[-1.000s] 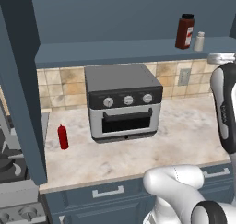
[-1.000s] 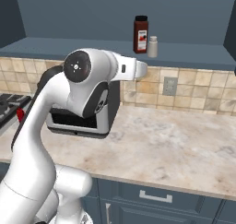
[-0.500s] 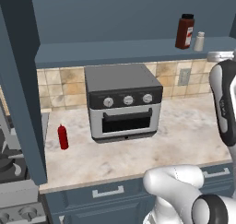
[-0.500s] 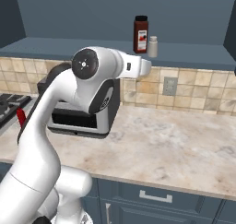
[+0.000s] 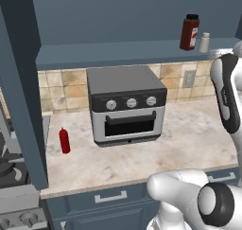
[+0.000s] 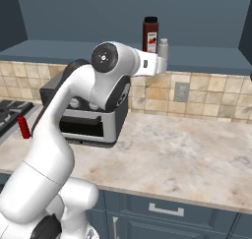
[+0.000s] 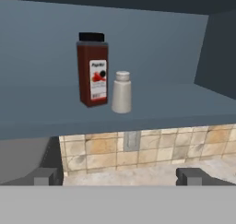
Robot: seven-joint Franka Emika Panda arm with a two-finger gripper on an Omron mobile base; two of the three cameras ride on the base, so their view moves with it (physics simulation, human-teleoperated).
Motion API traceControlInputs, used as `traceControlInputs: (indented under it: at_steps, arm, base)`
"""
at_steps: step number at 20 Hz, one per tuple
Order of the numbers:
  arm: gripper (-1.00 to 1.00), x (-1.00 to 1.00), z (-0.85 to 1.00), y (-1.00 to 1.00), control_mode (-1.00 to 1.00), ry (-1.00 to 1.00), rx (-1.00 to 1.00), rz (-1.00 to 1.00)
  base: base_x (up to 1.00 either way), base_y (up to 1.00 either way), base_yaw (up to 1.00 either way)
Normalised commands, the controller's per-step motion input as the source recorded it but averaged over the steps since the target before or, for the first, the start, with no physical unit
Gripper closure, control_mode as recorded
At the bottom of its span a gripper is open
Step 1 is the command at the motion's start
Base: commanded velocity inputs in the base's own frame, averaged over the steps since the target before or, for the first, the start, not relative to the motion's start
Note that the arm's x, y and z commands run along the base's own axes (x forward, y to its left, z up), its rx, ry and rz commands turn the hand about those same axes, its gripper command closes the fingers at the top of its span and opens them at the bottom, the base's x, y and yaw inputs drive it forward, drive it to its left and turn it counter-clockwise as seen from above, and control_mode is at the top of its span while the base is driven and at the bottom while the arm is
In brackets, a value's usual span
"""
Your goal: Collect the paprika, ketchup, and shaker from the cabinet and place them next to the stove.
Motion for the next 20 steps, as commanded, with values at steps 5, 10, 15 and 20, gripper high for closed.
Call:
traceControlInputs:
  at_steps: [5, 10, 15, 20]
  arm:
    - [-1.0, 0.46, 0.0, -0.13, -1.0, 0.02, 0.0, 0.08]
    - [-1.0, 0.3, 0.0, -0.33, -1.0, 0.0, 0.0, 0.06]
    - [-1.0, 0.34, 0.0, -0.38, -1.0, 0.0, 0.0, 0.09]
    - [-1.0, 0.24, 0.0, -0.15, -1.0, 0.0, 0.0, 0.08]
  base:
    - [0.0, 0.0, 0.0]
    - [0.0, 0.0, 0.0]
    - [0.0, 0.0, 0.0]
    - [0.0, 0.0, 0.0]
